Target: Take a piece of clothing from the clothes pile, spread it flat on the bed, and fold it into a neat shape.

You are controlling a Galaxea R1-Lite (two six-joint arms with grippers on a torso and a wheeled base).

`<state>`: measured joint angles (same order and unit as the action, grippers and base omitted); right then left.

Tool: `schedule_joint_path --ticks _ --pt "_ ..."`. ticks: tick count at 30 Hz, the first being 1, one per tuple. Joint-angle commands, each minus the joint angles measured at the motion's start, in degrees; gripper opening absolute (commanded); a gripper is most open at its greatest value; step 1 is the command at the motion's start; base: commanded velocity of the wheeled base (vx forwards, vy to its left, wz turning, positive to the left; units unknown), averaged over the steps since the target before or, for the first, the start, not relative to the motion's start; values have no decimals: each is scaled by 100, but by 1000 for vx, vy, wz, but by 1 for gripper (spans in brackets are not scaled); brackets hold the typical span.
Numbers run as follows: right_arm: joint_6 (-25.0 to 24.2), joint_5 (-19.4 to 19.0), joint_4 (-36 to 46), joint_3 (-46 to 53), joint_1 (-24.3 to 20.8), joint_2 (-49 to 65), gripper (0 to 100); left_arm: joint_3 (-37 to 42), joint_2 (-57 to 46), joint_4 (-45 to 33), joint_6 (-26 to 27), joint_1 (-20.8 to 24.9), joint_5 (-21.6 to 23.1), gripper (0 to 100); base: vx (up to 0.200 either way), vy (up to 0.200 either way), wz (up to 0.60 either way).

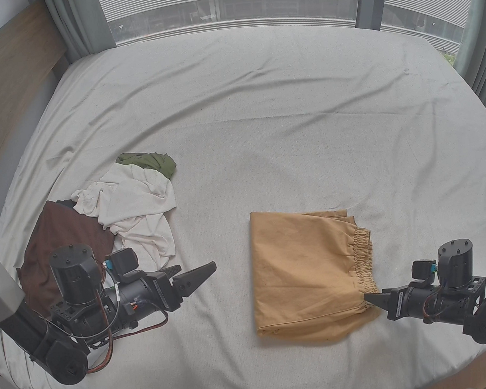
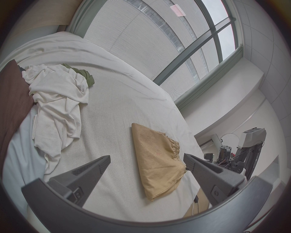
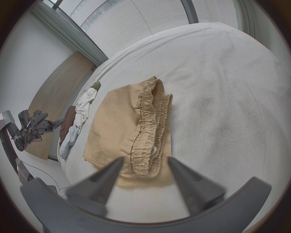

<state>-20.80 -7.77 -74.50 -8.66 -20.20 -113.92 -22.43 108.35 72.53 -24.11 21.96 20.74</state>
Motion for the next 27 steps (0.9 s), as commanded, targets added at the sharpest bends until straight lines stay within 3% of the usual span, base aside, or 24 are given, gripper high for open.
schedule_joint_path --ticks 1,11,16,27 --pt "-12 -6 5 -75 60 -7 100 46 11 50 12 -7 -17 100 0 0 0" --pt "-118 -67 -127 -172 201 -473 100 389 494 956 1251 -60 -52 100 0 0 0" --pt "-495 -252 -522 -163 174 -842 100 494 863 1606 1286 -60 -131 100 0 0 0" --pt "-1120 -691 -1172 -172 69 -1352 100 494 828 1615 1251 -69 -140 100 0 0 0"
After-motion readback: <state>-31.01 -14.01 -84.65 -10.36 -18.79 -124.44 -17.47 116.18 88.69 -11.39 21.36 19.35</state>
